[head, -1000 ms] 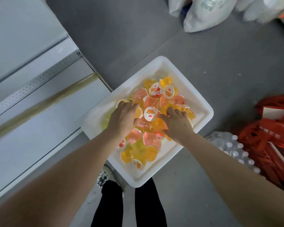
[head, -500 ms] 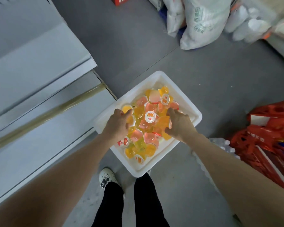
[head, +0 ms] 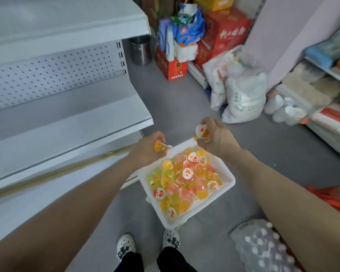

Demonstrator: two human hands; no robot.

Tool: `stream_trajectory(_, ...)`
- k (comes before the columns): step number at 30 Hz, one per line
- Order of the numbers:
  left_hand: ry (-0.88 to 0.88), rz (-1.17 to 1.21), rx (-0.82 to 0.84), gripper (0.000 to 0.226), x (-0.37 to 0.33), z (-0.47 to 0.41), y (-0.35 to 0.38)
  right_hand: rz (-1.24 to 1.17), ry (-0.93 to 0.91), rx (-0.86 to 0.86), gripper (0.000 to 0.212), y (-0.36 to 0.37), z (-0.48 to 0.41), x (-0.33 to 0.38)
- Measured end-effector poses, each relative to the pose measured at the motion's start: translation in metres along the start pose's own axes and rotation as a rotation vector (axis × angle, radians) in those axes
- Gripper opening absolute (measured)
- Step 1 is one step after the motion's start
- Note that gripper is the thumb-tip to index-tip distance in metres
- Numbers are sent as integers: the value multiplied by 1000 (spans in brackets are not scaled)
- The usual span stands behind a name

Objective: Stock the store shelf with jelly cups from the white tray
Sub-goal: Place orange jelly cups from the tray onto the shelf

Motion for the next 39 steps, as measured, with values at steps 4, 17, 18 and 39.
stream_trajectory(4, 113, 99, -168, 32, -34, 24, -64, 1, -178, -143, 48, -50, -30, 51)
stream_trajectory(17, 321, 198, -721, 41, -98, 87, -281, -172, -423, -450, 31, -197, -117, 190)
stream_trajectory(18, 322, 191, -738, 41, -97, 86, -296, -166, -429, -459, 29, -202, -126, 200)
stream_trajectory(39, 240, 188, -744, 42, -6, -21, -428, -106, -130, -308, 28, -147, -303, 261)
Point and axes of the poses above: each hand's wrist, its own z-axis away from the middle knuckle, its own y-axis out of the palm, x = y × z, the point moved 9 cm from there along -z, towards the middle knuckle, and after that the axes turned 5 degrees about -y, right-handed, at the moved point
